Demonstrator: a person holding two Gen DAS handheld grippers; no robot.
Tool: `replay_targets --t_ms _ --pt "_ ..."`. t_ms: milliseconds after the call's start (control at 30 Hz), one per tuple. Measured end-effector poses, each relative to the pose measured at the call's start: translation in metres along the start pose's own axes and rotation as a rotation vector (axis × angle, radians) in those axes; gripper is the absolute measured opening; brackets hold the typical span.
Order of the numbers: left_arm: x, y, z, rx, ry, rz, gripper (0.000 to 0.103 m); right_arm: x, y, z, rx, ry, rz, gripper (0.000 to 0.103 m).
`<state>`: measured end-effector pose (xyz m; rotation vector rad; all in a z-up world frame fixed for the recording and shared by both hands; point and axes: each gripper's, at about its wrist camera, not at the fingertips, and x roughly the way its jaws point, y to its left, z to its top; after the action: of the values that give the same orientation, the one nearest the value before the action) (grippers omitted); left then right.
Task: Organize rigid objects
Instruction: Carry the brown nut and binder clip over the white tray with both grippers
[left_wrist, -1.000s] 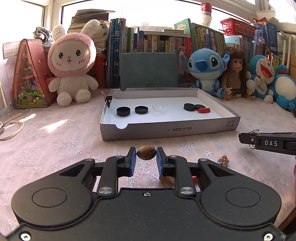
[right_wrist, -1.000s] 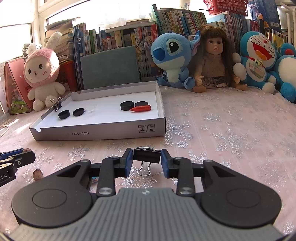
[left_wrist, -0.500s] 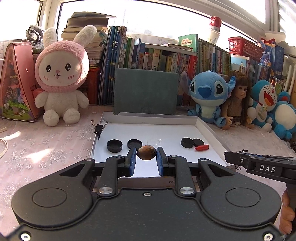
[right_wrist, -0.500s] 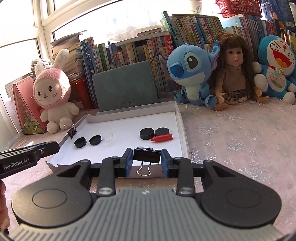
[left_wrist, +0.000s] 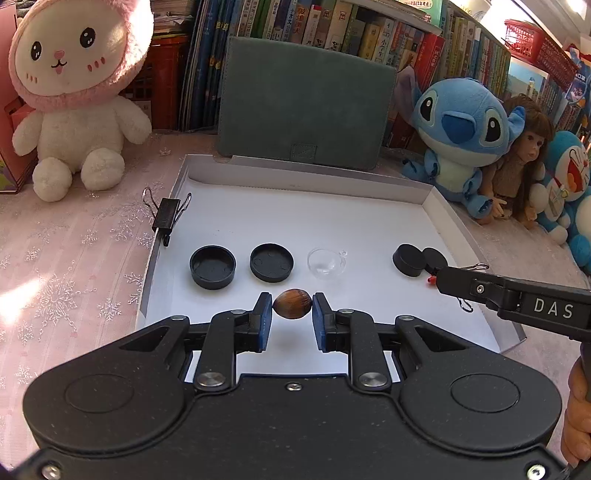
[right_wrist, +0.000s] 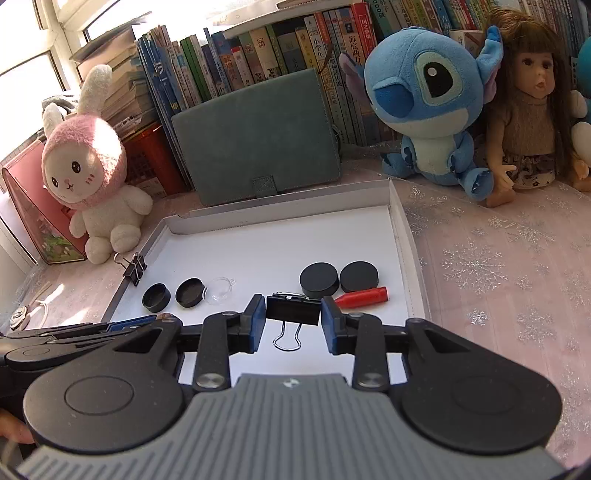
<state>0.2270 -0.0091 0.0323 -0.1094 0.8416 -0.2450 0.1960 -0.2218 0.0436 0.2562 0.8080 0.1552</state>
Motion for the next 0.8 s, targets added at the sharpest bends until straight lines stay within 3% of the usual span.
replay_targets --t_ms 233,800 --pt "0.019 0.002 0.004 0.009 -0.005 0.046 0.022 0.032 0.01 0.001 -0.023 0.05 -0.015 0.038" --pt "0.035 0.008 0.014 0.026 -0.041 0.079 0.022 0.057 0.017 0.015 -0.009 0.036 -0.029 0.038"
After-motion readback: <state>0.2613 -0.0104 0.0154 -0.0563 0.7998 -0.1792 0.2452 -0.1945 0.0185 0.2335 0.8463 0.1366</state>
